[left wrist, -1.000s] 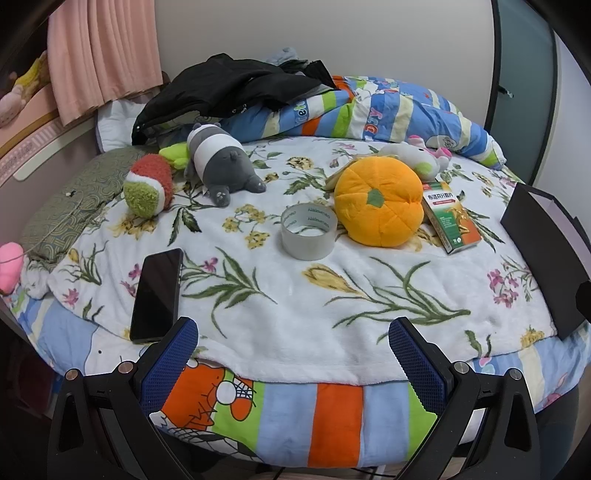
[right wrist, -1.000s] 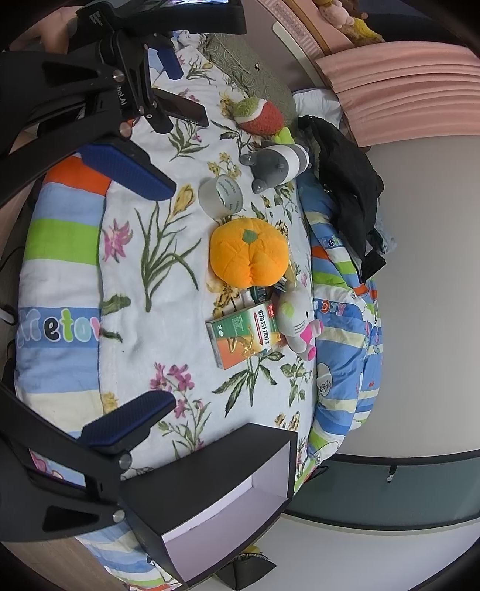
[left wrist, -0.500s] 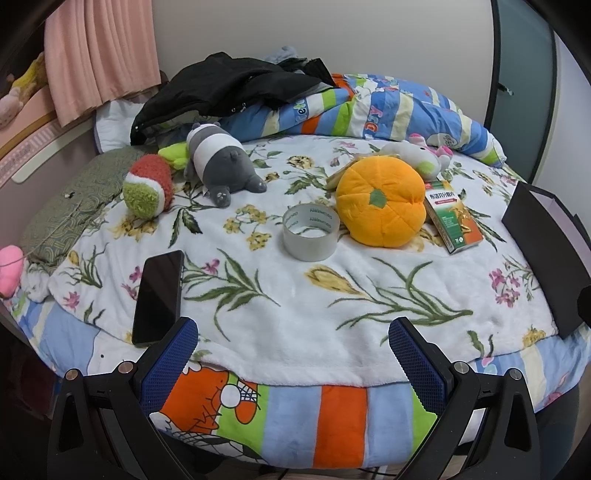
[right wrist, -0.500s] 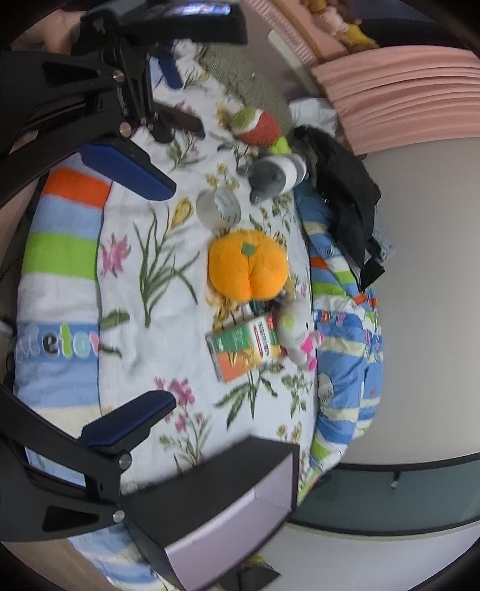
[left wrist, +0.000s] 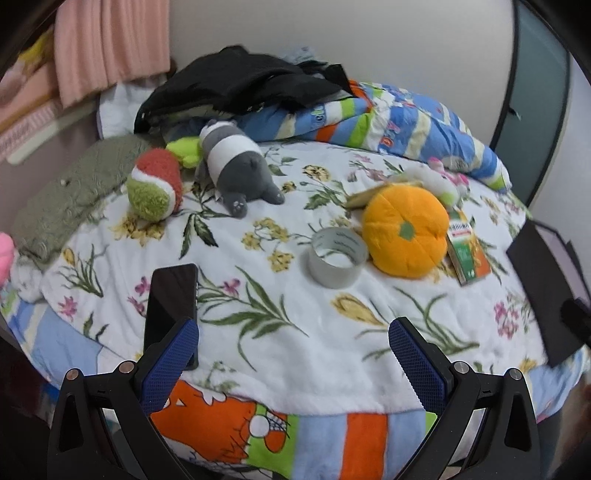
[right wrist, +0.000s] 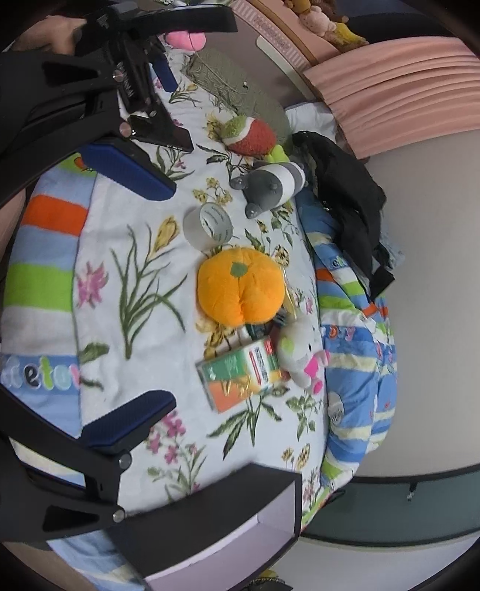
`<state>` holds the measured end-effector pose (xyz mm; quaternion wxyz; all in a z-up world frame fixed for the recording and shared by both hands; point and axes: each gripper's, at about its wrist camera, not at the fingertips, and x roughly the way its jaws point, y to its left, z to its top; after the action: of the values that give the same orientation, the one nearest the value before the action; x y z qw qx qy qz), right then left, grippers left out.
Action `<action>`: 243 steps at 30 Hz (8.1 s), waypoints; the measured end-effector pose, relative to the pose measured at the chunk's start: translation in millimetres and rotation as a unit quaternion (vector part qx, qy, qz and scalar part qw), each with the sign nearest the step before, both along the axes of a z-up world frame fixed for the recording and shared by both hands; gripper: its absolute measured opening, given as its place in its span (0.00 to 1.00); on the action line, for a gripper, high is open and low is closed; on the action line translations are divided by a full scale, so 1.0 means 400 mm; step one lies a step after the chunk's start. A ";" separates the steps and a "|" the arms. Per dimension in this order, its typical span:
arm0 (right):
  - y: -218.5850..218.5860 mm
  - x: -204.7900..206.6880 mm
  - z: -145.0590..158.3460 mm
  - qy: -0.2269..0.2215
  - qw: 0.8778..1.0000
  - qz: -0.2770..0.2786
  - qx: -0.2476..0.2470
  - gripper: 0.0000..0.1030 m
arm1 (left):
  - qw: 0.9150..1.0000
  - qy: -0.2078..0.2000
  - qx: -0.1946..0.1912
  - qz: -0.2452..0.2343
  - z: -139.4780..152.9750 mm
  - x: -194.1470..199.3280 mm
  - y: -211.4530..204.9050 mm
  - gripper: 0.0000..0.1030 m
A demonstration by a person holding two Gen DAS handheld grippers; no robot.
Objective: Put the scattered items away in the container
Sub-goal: 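Reach the left gripper to the clear tape roll and grasp it, then carry the tape roll with the left gripper into the box and release, then move the left gripper to the green medicine box and grasp it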
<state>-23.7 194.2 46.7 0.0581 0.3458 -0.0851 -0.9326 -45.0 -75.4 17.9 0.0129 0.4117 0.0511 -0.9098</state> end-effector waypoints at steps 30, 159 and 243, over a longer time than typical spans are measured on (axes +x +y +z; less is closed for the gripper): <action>-0.215 -0.490 -0.276 -0.222 0.951 0.004 -0.215 0.47 | 0.950 -0.170 0.261 0.006 -0.248 -0.438 -0.133 0.40; 0.622 0.006 0.237 -0.015 0.959 -0.142 -0.244 0.67 | 0.979 -0.035 0.103 -0.170 0.311 -0.250 0.847 0.66; 0.358 -0.536 -0.380 -0.127 0.986 0.089 -0.053 0.79 | 0.940 -0.229 0.225 -0.118 -0.335 -0.691 0.696 0.68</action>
<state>-238.0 337.6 -105.4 0.1475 0.4644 -0.1097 -0.8664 -321.5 202.8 -116.1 -0.1760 0.6043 0.2017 -0.7505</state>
